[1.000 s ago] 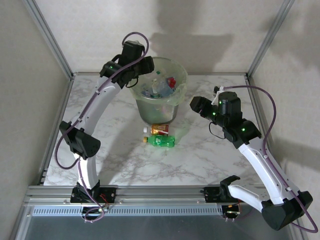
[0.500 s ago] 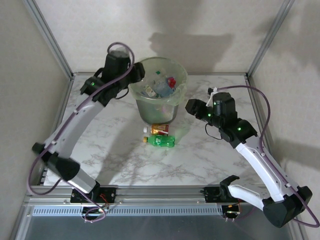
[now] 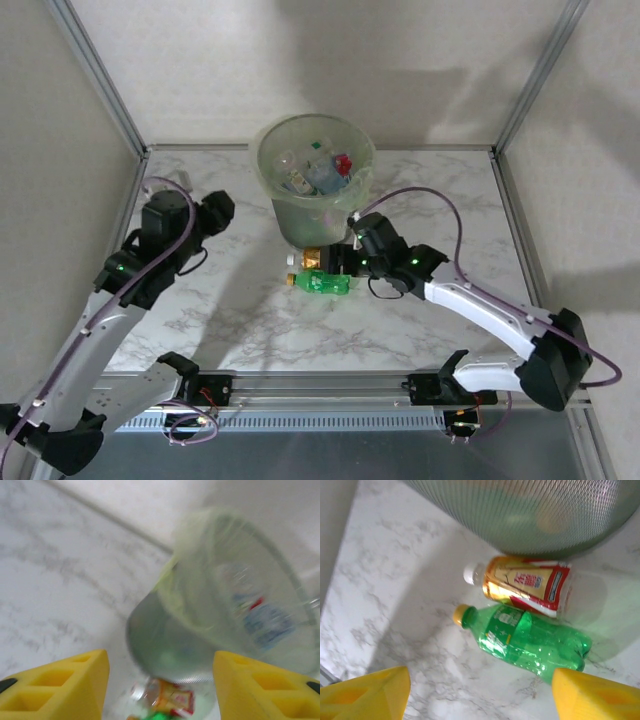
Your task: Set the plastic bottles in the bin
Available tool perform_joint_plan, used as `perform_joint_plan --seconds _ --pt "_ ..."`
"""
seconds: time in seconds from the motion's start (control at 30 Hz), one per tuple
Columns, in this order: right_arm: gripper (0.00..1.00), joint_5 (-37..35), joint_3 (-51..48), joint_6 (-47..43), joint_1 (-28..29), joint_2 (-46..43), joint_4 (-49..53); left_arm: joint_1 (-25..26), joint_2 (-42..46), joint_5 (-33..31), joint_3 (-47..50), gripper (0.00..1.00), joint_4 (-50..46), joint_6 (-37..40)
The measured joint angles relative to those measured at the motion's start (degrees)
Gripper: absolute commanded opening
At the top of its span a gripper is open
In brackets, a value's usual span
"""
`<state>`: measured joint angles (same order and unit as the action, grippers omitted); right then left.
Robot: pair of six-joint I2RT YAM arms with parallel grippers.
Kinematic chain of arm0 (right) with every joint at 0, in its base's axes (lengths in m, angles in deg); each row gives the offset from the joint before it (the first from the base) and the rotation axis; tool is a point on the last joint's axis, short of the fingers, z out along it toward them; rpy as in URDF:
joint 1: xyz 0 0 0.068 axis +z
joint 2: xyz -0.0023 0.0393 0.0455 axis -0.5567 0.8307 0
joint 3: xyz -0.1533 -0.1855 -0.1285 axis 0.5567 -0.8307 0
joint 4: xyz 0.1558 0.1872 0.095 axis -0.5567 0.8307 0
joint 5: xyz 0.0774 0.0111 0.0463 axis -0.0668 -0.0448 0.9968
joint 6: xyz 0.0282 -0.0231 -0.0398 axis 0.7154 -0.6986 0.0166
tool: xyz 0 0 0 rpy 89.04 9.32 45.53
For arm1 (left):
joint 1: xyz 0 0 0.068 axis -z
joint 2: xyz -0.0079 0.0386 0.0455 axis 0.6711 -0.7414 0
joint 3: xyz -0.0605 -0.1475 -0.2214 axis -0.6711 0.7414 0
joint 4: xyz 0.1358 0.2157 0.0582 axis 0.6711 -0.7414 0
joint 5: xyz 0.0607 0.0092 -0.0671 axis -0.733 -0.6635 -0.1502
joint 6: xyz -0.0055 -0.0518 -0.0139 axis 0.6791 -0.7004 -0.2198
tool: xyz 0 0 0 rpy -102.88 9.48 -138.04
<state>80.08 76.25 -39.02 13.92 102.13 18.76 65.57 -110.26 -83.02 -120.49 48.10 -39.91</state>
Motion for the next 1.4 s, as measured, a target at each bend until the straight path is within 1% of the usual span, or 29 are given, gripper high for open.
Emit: perform_joint_plan --seconds 0.17,0.37,0.57,0.77,0.97,1.13,1.4 --pt "0.86 -0.90 -3.30 -2.29 0.42 3.54 -1.51 -0.42 -0.11 5.16 10.14 0.58 2.23 -4.83" --pt "0.88 -0.85 -3.63 -5.95 0.37 7.34 -4.61 -0.66 -0.11 10.38 18.97 0.62 8.85 -10.60" --pt "0.89 -1.03 -3.56 -9.79 0.24 11.87 -6.97 -0.66 -0.11 13.62 25.44 0.65 13.90 -15.17" --pt "0.90 -2.43 -3.06 -12.81 0.24 15.74 -7.76 -0.66 -0.13 14.58 27.12 0.67 16.41 -17.25" --pt "0.89 -2.38 -3.02 -15.50 0.92 16.85 -8.04 -0.66 -2.16 15.76 29.03 0.68 18.88 -18.67" --pt "0.88 -2.34 -2.99 -16.90 3.74 17.25 -8.00 -0.66 -3.54 16.02 29.55 0.68 19.63 -19.10" --pt "0.87 -2.16 -1.60 -17.53 9.31 20.57 -6.16 -0.66 -4.37 16.65 29.92 0.67 21.33 -19.10"
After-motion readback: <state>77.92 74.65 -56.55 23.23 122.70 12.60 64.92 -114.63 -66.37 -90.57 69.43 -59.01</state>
